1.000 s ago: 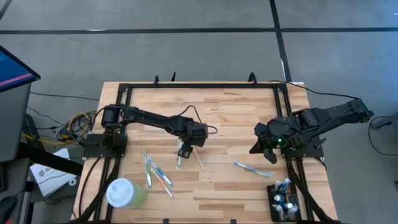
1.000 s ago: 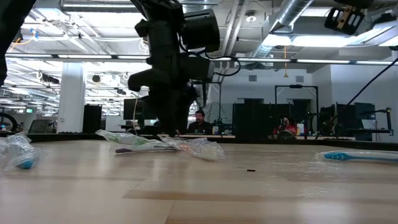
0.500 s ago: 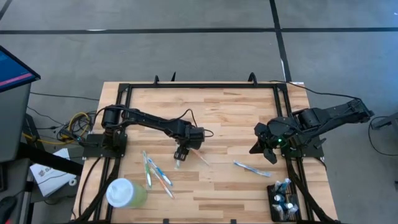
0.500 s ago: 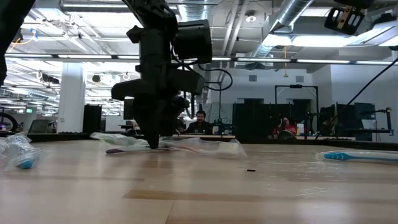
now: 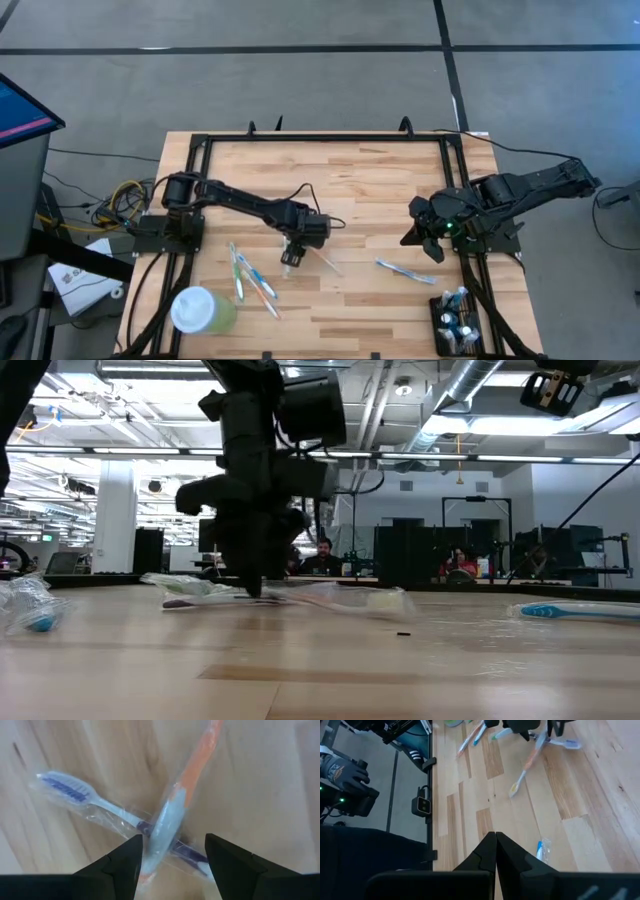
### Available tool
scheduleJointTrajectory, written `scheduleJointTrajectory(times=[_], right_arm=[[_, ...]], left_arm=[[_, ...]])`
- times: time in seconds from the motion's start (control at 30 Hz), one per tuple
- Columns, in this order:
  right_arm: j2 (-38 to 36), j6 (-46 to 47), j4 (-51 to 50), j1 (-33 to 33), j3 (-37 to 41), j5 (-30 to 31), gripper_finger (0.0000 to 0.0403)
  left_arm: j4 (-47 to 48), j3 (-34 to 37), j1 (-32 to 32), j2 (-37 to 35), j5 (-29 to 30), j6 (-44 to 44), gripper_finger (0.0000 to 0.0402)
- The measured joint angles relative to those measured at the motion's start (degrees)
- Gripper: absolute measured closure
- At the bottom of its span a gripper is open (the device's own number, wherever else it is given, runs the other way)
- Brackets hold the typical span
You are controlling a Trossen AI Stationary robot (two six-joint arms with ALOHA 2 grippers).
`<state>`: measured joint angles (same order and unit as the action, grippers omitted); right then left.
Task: Pick & Place toothbrushing station
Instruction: Put the top orange toothbrush into the black organizer
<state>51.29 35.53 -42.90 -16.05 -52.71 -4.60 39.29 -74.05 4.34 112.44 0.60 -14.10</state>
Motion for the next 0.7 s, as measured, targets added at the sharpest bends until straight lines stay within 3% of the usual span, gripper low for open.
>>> scheduleJointTrajectory(times=[0.33,0.7], right_arm=[[0.0,-0.2,0.0,0.0,0.0,0.0,0.0403],[0.0,-1.5,0.0,0.1,0.0,0.1,0.0403]], left_arm=[[-1.6,-2.8,2.0,0.0,-2.6,4.4,0.0192],[-2.4,-2.8,2.0,0.0,0.7,-0.2,0.0192]])
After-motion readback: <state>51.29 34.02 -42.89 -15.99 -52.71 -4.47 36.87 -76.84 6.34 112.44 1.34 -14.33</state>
